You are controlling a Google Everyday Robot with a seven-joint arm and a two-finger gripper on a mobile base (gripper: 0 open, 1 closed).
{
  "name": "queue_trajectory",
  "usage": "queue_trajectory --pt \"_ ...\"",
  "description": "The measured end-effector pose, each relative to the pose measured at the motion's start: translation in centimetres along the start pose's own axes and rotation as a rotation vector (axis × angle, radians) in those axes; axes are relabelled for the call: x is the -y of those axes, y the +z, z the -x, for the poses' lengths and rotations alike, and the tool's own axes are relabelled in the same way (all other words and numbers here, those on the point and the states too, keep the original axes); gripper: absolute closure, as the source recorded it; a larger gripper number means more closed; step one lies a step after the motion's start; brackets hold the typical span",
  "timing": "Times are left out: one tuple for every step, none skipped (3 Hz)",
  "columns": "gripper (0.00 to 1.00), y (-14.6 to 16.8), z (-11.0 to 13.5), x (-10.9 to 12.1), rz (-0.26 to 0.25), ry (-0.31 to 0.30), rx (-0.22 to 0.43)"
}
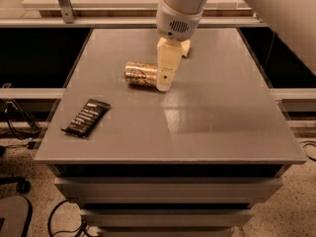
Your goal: Pick orange can
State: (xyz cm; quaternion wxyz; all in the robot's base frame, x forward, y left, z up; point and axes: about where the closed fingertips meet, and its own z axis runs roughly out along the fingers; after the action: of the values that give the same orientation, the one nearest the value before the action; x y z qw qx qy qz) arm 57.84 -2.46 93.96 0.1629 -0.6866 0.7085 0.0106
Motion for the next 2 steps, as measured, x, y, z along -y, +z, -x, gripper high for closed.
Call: queue_trajectory --pt "0.0 2.7 1.3 1.5 0.002 0.001 -0.032" --pt "0.0 5.0 2.2 2.7 0.012 0.008 -0.05"
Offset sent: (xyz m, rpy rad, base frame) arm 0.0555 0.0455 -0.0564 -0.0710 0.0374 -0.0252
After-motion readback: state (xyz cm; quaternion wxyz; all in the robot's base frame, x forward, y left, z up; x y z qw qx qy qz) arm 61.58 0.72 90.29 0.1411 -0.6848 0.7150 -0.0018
